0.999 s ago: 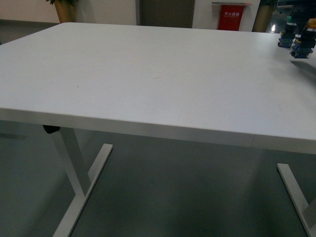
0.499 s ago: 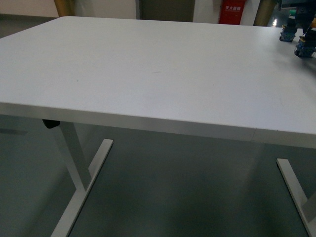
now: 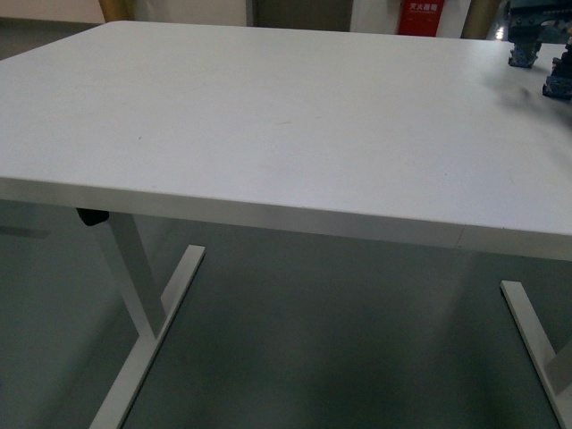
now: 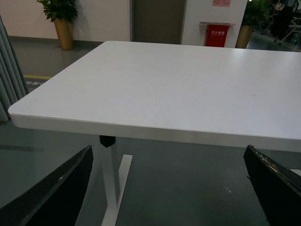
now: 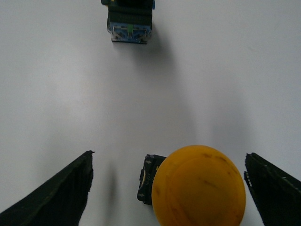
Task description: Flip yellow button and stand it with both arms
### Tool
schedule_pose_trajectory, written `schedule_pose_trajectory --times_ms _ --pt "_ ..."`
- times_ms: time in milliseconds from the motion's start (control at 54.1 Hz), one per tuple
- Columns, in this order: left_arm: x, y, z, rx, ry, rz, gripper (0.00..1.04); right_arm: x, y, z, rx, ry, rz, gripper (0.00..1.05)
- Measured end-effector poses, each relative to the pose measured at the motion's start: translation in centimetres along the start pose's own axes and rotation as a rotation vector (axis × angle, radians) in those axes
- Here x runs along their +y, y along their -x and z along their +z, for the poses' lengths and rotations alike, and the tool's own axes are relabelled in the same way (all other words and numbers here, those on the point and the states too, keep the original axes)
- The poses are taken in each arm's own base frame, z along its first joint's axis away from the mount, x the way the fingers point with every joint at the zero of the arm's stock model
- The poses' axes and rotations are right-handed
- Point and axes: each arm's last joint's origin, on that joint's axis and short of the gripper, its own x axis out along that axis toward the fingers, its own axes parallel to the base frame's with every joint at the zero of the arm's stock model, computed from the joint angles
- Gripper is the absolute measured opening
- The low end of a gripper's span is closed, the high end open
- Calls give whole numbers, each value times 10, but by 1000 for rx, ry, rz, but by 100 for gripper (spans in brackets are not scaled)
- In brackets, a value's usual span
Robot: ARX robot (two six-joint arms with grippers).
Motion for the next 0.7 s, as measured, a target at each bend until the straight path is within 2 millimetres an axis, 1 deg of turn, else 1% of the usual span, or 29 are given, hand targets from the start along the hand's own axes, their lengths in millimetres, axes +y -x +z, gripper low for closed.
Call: schedule_pose_trajectory --times_ms 37,92,129,185,259,277,296,314,333,388,425,444,462,499,518,536,555,592,629,703 --pt "0 0 0 0 0 0 99 0 0 1 -10 -3 0 101" --pt "0 0 0 0 0 0 99 0 0 2 -17 -4 1 102" --pt "0 0 0 0 0 0 99 -1 0 2 -21 -3 1 101" --pt "0 0 0 0 0 0 99 -2 -1 3 -31 1 -3 93" --pt "0 0 0 0 0 0 99 -4 -1 4 -38 16 -6 92" --pt "0 0 0 0 0 0 99 -6 -2 6 -47 23 -10 99" --pt "0 0 0 0 0 0 99 -6 -2 6 -47 23 -10 99" --pt "0 0 0 0 0 0 99 -7 -2 6 -47 21 -9 102" --pt "0 0 0 0 0 0 99 -7 -2 6 -47 21 -9 102" --pt "0 0 0 0 0 0 99 -9 -1 7 -47 18 -3 101" --pt "0 0 0 0 0 0 99 -11 0 8 -48 23 2 95" --pt "0 0 0 0 0 0 99 -11 0 8 -48 23 2 95" --pt "0 0 0 0 0 0 99 -12 1 8 -47 32 6 93" --pt "0 0 0 0 0 0 99 -12 2 8 -42 40 15 91" --pt "0 0 0 0 0 0 99 -12 3 8 -36 45 23 91" --pt "0 0 0 0 0 0 99 -12 5 8 -31 53 31 93" --pt "0 0 0 0 0 0 99 -12 7 9 -25 63 44 102" --pt "0 0 0 0 0 0 99 -8 15 11 -40 85 108 97" --pt "0 0 0 0 0 0 99 -6 21 13 -62 91 152 96" --pt "0 0 0 0 0 0 99 -2 55 12 -138 117 254 98"
